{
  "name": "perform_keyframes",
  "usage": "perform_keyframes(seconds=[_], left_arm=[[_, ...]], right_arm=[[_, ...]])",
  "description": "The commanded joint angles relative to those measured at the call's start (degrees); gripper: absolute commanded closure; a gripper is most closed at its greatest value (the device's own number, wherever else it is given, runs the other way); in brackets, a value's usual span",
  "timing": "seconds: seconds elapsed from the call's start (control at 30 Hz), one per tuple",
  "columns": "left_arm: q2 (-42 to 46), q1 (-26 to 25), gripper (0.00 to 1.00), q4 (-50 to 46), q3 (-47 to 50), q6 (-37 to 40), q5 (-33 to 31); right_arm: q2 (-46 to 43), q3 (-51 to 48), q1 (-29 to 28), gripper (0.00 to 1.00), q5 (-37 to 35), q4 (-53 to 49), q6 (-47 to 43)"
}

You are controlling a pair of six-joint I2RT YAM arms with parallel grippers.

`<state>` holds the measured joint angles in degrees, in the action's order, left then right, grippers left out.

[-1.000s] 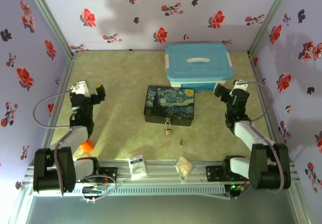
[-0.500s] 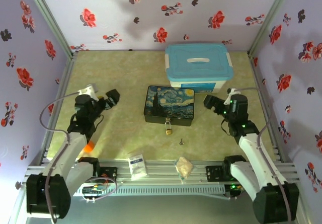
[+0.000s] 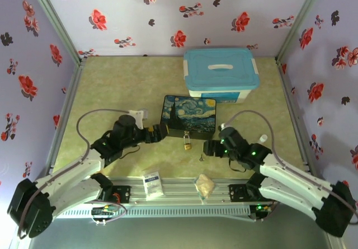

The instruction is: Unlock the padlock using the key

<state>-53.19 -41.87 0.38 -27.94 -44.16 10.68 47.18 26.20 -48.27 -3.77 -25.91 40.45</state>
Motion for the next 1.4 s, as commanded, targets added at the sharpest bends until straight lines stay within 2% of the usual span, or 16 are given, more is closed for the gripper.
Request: perform_keyframes(seconds=[0.0, 0.2, 0.37, 0.47, 0.7, 0.9, 1.37], left_arm=[[-1.7, -4.3, 0.00, 2.5, 1.2, -3.7, -4.7], [-6.5, -9.2, 0.00, 5.9, 0.8, -5.0, -6.7], [-7.4, -10.4, 0.00, 7.1, 0.8, -5.6, -6.8], [-6.5, -10.4, 0.00, 6.6, 1.3, -5.5, -7.6], [-5.1, -10.4, 0.00, 6.0, 2.0, -5.5, -9.1], [-5.3, -10.4, 0.00, 5.9, 1.5, -5.3, -9.4], [-5.3, -10.4, 0.00, 6.4, 2.1, -5.8, -9.8]], right_arm=[[4.6, 1.1, -6.5, 0.27, -8.8, -0.5, 6.5], [17.6, 4.5, -13.6, 0.39, -10.5, 5.1, 8.2], [25.3, 8.6, -17.9, 0.47, -12.5, 4.4, 9.0], [27.5, 8.7, -18.5, 0.51, -12.8, 3.2, 11.0], [29.2, 8.1, -21.1, 0.53, -13.6, 2.4, 12.5], [31.5, 8.1, -21.3, 0.57, -14.1, 1.4, 13.5], [31.3, 7.6, -22.2, 0.62, -15.0, -2.7, 17.2]])
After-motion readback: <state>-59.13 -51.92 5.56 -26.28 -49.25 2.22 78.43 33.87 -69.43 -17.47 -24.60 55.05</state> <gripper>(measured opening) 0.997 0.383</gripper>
